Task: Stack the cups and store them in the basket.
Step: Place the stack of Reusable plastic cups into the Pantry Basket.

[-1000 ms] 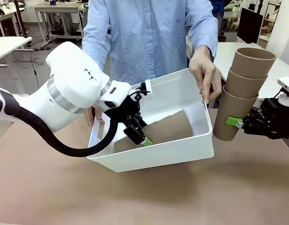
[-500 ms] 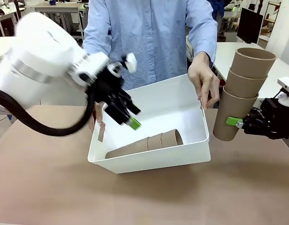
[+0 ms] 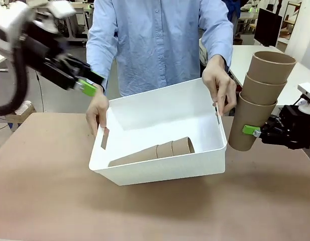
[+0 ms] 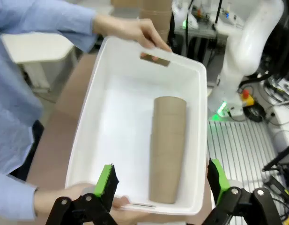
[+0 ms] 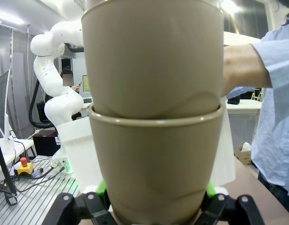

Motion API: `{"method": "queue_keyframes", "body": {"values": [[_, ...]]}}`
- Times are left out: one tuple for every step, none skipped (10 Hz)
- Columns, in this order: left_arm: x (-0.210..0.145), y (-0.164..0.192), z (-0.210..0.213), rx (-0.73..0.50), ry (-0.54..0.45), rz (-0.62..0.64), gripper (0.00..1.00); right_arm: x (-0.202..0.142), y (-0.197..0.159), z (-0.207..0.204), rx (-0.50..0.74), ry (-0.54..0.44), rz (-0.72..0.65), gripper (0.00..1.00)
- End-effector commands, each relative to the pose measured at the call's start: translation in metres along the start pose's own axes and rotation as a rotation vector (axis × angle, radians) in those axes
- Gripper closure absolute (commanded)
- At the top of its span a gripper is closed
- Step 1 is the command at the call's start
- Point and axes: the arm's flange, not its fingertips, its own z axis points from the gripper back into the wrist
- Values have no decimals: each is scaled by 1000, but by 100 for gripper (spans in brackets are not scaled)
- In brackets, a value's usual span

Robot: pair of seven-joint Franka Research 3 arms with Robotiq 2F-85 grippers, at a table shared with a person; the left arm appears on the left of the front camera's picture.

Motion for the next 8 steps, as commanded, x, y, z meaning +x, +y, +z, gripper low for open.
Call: {"method": "queue_keyframes", "body": {"values": [[-27, 8, 44, -1, -122, -8, 0, 4, 0, 0, 0, -3, 12, 15], [-42, 7, 65, 15, -130, 3, 0, 4, 0, 0, 0, -3, 12, 15], [-56, 6, 81, 44, -126, 9, 0, 4, 0, 0, 0, -3, 12, 15], [-66, 5, 92, 57, -119, 7, 0, 4, 0, 0, 0, -3, 12, 15], [-76, 2, 98, 57, -109, -4, 0, 4, 0, 0, 0, -3, 12, 15], [-82, 3, 100, 62, -92, -19, 0, 4, 0, 0, 0, -3, 12, 15], [-86, 5, 101, 68, -82, -34, 0, 4, 0, 0, 0, -3, 12, 15], [-87, 4, 103, 106, -143, -56, 0, 4, 0, 0, 0, -3, 12, 15]]}}
